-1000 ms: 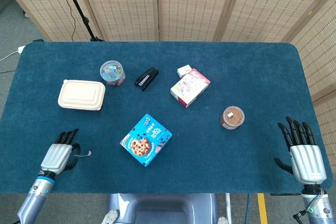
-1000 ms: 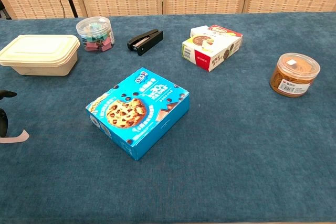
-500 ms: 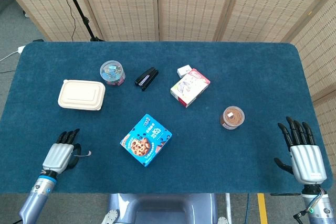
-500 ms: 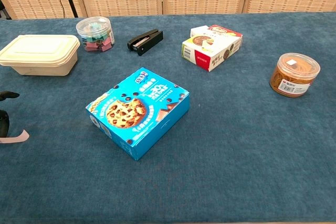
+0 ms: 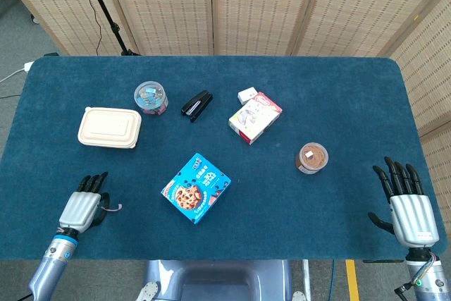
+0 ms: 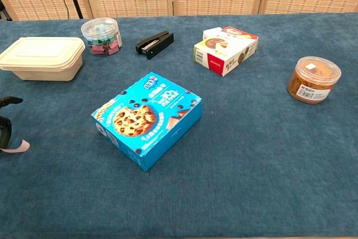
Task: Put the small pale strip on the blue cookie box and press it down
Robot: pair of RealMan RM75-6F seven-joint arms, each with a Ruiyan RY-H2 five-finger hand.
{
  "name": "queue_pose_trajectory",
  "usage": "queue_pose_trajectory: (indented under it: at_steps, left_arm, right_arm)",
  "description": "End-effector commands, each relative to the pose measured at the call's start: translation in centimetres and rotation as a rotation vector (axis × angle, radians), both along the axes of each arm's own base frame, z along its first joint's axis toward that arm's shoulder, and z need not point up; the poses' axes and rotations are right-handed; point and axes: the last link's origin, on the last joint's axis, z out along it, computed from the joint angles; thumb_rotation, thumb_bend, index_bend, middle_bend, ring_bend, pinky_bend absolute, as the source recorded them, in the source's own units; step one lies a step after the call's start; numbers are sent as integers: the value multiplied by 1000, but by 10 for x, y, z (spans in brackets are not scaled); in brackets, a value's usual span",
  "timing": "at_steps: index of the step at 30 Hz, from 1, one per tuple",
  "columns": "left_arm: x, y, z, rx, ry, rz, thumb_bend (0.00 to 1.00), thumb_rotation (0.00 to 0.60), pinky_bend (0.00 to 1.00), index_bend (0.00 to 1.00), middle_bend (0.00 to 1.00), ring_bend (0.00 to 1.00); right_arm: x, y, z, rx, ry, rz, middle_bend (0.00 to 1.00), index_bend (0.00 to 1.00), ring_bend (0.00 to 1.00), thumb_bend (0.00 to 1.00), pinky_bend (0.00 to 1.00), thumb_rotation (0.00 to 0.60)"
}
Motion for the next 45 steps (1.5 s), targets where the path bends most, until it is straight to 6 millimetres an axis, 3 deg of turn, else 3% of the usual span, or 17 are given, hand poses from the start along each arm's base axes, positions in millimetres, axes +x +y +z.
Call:
queue_pose_trajectory:
  at_steps: [1, 9, 14, 19, 24, 29, 38, 45]
  left_arm:
    - [0, 0, 0, 2, 0, 0, 425, 600, 0, 595, 0, 0]
    - [0, 2, 2, 17, -4, -2, 427, 600, 0, 600, 0, 0]
    - [8, 7, 16, 68, -33, -44, 427, 600, 0, 600, 0, 0]
    - [39, 25, 51, 167, -31, -231, 428, 600, 0, 608, 0, 0]
    - [67, 40, 62, 234, -16, -407, 433, 600, 0, 607, 0, 0]
    - [85, 52, 50, 227, 4, -535, 438, 600, 0, 607, 0, 0]
    - [118, 76, 11, 182, 83, -697, 437, 600, 0, 607, 0, 0]
    - [138, 84, -7, 183, 155, -789, 436, 600, 0, 607, 0, 0]
  right_arm:
    - [0, 0, 0, 1, 0, 1, 0, 116, 0, 0, 0, 600]
    - [0, 0, 0, 4, -2, 1, 0, 117, 0, 0, 0, 600]
    - [0, 0, -1, 8, -2, -3, 0, 117, 0, 0, 0, 600]
    - [1, 0, -2, 10, -5, -1, 0, 117, 0, 0, 0, 600]
    - [1, 0, -1, 10, -10, -1, 0, 117, 0, 0, 0, 600]
    - [1, 0, 0, 11, -11, -2, 0, 118, 0, 0, 0, 600]
    - [-1, -1, 1, 12, -16, -14, 0, 133, 0, 0, 0, 600]
    - [-1, -2, 2, 14, -20, -18, 0, 134, 0, 0, 0, 600]
